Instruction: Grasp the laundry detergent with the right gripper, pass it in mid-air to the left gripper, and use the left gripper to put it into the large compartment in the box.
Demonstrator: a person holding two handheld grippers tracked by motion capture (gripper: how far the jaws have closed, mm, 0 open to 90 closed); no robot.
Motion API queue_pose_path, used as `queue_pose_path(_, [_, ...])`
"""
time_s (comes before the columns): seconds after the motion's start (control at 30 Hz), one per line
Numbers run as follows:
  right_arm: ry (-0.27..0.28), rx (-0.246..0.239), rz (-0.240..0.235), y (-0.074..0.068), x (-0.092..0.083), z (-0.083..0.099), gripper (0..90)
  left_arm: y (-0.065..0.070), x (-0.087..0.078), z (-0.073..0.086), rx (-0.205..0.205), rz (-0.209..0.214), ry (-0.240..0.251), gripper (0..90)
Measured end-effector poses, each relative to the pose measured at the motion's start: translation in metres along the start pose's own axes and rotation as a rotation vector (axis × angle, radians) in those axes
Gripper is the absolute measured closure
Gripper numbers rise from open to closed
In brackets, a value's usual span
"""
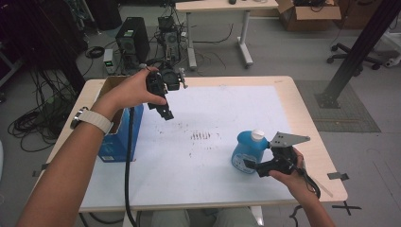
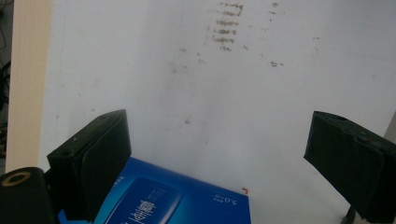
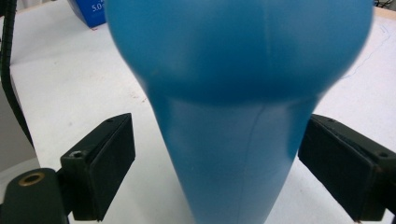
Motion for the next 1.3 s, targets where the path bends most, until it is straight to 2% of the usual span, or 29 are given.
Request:
queue_pose_path(0.37, [0.014,0.005,0.009,0.0,0.0039,0.0001,12.4,-0.0001,0.0002,0.0009,-0.003,0.0,-0.001,7.4])
queue_pose_path(0.87, [0.024,0.0,0.008,-0.0002,0.0051,0.0003,19.1,0.0002,0.0005,0.0004,0.0,0.001,-0.003,7.6])
queue_pose_path(1.3, [0.032,-0.004,0.004,-0.0003,0.0048,0.0006,29.0,0.0008,0.0014,0.0009,-0.006,0.004,0.0,7.6])
Point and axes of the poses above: each handheld gripper's, and its own axes: x roughly forward along the jaws, z roughly out of its underside, y roughly to its right, the point moved 2 cm from there along x, roughly forward along the jaws, and after that the axes turned 6 degrees about -z, right-handed, at the moved point
